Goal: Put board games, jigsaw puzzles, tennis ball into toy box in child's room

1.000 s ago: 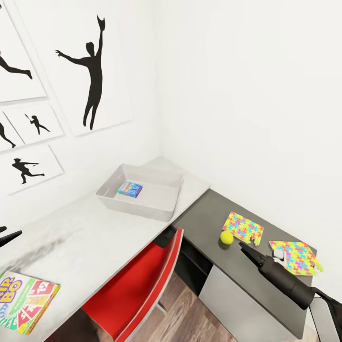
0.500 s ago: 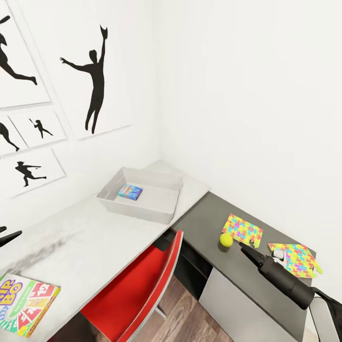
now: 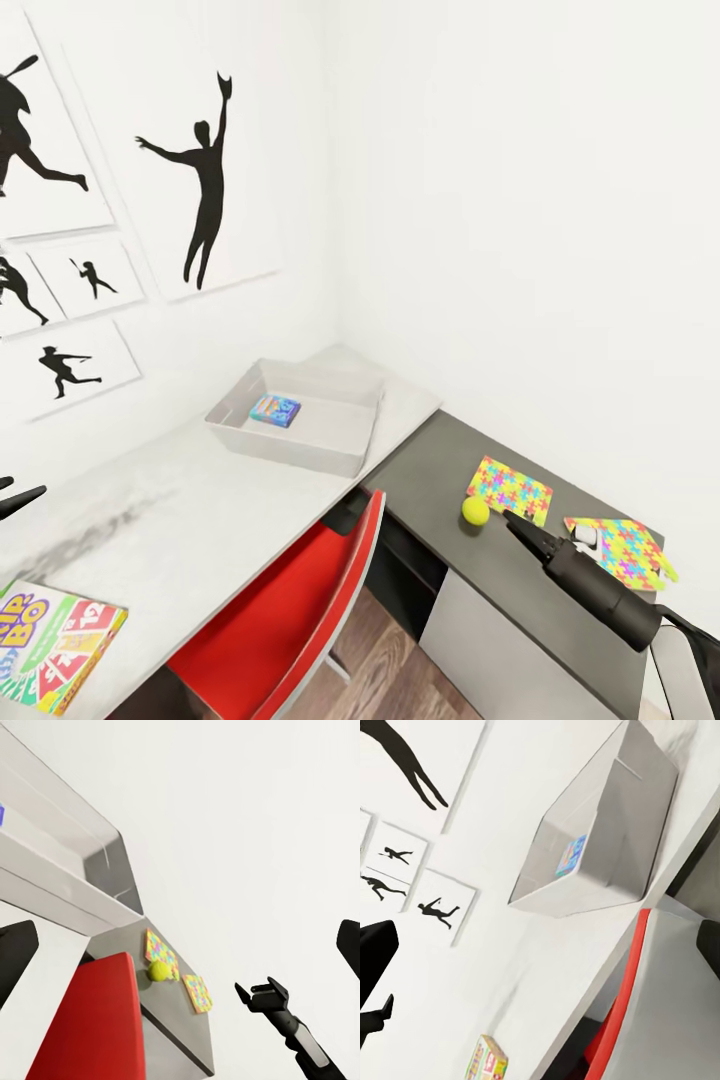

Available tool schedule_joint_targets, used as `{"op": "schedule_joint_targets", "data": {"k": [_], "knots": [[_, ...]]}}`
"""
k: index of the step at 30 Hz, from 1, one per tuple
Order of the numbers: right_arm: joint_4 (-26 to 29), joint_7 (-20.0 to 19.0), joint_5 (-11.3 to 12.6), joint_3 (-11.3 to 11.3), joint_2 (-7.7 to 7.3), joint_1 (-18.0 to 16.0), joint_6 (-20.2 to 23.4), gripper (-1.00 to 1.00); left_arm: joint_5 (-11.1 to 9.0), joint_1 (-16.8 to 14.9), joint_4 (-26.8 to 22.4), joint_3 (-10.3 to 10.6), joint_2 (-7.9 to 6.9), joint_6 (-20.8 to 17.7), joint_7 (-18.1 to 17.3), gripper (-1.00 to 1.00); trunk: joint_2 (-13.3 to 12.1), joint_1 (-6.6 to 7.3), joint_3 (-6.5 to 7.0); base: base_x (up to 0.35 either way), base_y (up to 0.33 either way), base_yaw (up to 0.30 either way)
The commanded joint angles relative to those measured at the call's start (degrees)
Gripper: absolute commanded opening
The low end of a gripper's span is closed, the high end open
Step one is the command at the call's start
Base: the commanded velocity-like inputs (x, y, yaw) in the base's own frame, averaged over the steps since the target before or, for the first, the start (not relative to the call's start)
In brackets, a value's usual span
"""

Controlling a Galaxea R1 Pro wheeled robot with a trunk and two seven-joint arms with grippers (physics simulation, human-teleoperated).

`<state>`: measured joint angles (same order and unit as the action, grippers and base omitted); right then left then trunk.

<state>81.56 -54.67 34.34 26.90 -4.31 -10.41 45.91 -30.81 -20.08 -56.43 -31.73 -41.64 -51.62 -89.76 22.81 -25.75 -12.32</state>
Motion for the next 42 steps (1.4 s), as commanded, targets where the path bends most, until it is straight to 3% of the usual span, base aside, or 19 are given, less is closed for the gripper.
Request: {"op": "schedule_joint_targets", "data": {"k": [1, 42], "knots": [[0.01, -0.09, 0.11, 0.03, 0.00, -0.05, 0.29, 1.00, 0.05, -0.04, 0.00, 0.00, -0.01, -0.60, -0.24, 1.00, 0.11, -0.04, -0.01, 0.000, 0.000, 0.000], [0.01, -0.15, 0.12, -0.03, -0.04, -0.05, 0.32, 1.00, 0.08, -0.04, 0.00, 0.01, -0.02, -0.59, -0.24, 1.00, 0.11, -0.04, 3.83, 0.000, 0.000, 0.000]]}}
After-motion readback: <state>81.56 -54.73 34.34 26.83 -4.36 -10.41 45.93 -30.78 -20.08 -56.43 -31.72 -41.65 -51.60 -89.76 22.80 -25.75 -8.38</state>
